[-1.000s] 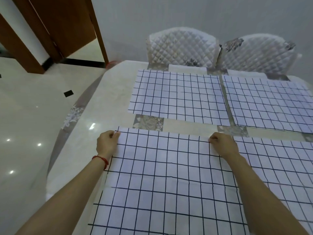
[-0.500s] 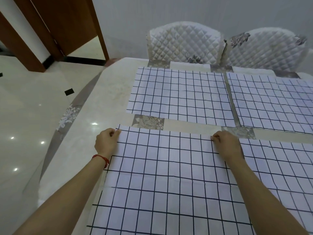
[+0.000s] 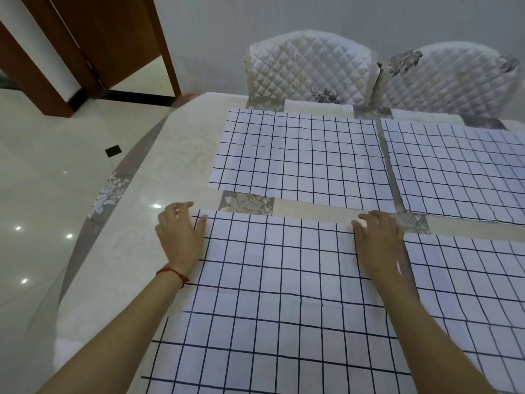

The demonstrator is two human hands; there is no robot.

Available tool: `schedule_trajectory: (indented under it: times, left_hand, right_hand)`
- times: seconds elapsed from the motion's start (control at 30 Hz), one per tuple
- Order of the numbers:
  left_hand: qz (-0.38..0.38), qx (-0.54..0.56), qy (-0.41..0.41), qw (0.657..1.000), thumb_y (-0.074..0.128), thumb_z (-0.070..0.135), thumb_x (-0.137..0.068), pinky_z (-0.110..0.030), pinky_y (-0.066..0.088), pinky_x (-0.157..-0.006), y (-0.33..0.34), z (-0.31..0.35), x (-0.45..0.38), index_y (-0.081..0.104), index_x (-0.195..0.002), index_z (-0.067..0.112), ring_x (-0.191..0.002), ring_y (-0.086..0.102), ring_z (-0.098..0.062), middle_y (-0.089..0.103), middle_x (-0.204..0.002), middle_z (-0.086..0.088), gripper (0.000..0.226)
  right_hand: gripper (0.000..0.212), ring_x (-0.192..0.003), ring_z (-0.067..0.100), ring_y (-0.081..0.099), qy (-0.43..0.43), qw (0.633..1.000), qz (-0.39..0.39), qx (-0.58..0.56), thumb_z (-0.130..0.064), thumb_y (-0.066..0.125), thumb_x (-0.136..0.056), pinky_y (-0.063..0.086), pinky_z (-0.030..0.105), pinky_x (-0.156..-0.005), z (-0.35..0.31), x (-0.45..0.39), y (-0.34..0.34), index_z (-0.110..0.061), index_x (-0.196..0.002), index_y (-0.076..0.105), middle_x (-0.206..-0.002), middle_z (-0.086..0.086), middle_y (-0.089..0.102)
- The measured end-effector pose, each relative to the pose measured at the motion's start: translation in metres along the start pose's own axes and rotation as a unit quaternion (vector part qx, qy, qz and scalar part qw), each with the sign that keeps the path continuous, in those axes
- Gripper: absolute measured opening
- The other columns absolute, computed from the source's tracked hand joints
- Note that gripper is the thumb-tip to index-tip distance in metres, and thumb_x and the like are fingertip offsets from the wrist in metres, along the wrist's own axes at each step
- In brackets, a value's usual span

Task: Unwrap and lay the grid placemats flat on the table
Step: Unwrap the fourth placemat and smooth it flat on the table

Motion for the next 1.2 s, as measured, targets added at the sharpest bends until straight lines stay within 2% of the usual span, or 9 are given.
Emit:
schedule_trajectory:
  times: [0.07, 0.17, 0.27, 0.4, 0.73, 0.87, 0.93, 1.1, 1.2]
  left_hand:
    - [0.005, -0.003, 0.111, 0.994, 0.056, 0.032, -0.084, -0.048, 0.041, -0.091, 0.006, 0.039, 0.023, 0.058, -0.113, 0.011, -0.118, 0.044, -0.032, 0.056, -0.124, -0.015, 0.036]
    - [-0.111, -0.048, 0.233, 0.965, 0.036, 0.047, -0.085, -0.054, 0.039, -0.101, 0.051, 0.087, 0.073, 0.054, -0.121, 0.017, -0.131, 0.041, -0.028, 0.051, -0.136, -0.01, 0.05]
    - [-0.184, -0.119, 0.26, 0.94, 0.016, 0.058, -0.091, -0.052, 0.017, -0.114, 0.092, 0.09, 0.107, 0.039, -0.137, 0.023, -0.137, 0.035, -0.028, 0.041, -0.146, -0.005, 0.062]
    - [-0.189, -0.172, 0.258, 0.932, 0.009, 0.061, -0.092, -0.044, 0.0, -0.111, 0.104, 0.078, 0.114, 0.029, -0.141, 0.024, -0.135, 0.023, -0.022, 0.043, -0.145, -0.004, 0.064]
    - [-0.18, -0.165, 0.252, 0.936, 0.008, 0.06, -0.092, -0.045, 0.002, -0.11, 0.1, 0.082, 0.113, 0.027, -0.142, 0.023, -0.138, 0.021, -0.022, 0.041, -0.146, -0.005, 0.065]
    - [-0.18, -0.16, 0.26, 0.935, 0.008, 0.061, -0.092, -0.047, 0.006, -0.109, 0.101, 0.081, 0.114, 0.021, -0.144, 0.023, -0.139, 0.019, -0.022, 0.038, -0.148, -0.005, 0.066]
    - [-0.177, -0.167, 0.261, 0.934, 0.009, 0.061, -0.091, -0.048, 0.009, -0.109, 0.099, 0.082, 0.113, 0.025, -0.143, 0.023, -0.139, 0.023, -0.022, 0.037, -0.148, -0.004, 0.066]
    - [-0.176, -0.165, 0.27, 0.932, 0.01, 0.06, -0.092, -0.048, 0.009, -0.108, 0.098, 0.084, 0.115, 0.022, -0.144, 0.022, -0.137, 0.029, -0.025, 0.023, -0.149, -0.001, 0.066]
    - [-0.184, -0.165, 0.262, 0.933, 0.01, 0.061, -0.091, -0.045, -0.001, -0.11, 0.1, 0.081, 0.115, 0.02, -0.144, 0.023, -0.141, 0.022, -0.024, 0.028, -0.151, -0.002, 0.066]
  right_hand:
    - [0.058, -0.122, 0.036, 0.046, -0.017, 0.999, -0.008, -0.031, -0.045, 0.029, -0.085, 0.026, 0.049, -0.106, -0.025, 0.018, 0.006, -0.007, -0.11, 0.064, -0.124, 0.017, 0.057]
    - [0.073, -0.14, 0.024, 0.024, -0.048, 0.993, -0.101, -0.026, -0.054, 0.01, -0.082, 0.006, 0.042, -0.116, -0.068, 0.053, 0.037, -0.017, -0.131, 0.048, -0.148, 0.007, 0.036]
    - [0.08, -0.146, 0.016, 0.003, -0.084, 0.985, -0.148, -0.005, -0.063, -0.005, -0.082, -0.009, 0.038, -0.115, -0.089, 0.08, 0.063, -0.024, -0.144, 0.026, -0.157, -0.002, 0.013]
    - [0.09, -0.145, 0.014, -0.003, -0.087, 0.984, -0.157, 0.016, -0.066, -0.023, -0.073, -0.012, 0.037, -0.115, -0.086, 0.09, 0.076, -0.028, -0.146, 0.013, -0.158, -0.004, 0.005]
    - [0.072, -0.144, 0.017, 0.011, -0.113, 0.984, -0.136, 0.032, -0.054, -0.01, -0.087, -0.008, 0.037, -0.113, -0.11, 0.087, 0.066, -0.024, -0.145, 0.021, -0.156, -0.002, 0.015]
    - [0.082, -0.145, 0.011, -0.003, -0.192, 0.961, -0.199, 0.015, -0.061, -0.022, -0.078, -0.017, 0.03, -0.111, -0.12, 0.09, 0.086, -0.031, -0.146, 0.013, -0.158, -0.007, 0.005]
    - [0.074, -0.145, 0.011, -0.006, -0.153, 0.969, -0.188, 0.034, -0.061, -0.014, -0.082, -0.014, 0.033, -0.113, -0.09, 0.074, 0.083, -0.033, -0.146, 0.008, -0.158, -0.009, 0.0]
    - [0.055, -0.146, 0.02, -0.004, 0.117, 0.985, -0.113, 0.055, -0.042, 0.018, -0.097, -0.004, 0.049, -0.117, 0.019, 0.055, 0.04, -0.021, -0.148, 0.01, -0.158, 0.003, 0.003]
    - [0.054, -0.144, 0.023, 0.012, 0.033, 0.997, -0.062, 0.034, -0.039, 0.016, -0.097, -0.004, 0.046, -0.114, -0.031, 0.08, 0.029, -0.015, -0.145, 0.02, -0.155, 0.008, 0.019]
Point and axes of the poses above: each hand's wrist, its own x-axis away from the middle knuckle, its own y-axis out of the palm, z = x × y, the point moved 10 cm from there along -x, towards the middle knuckle
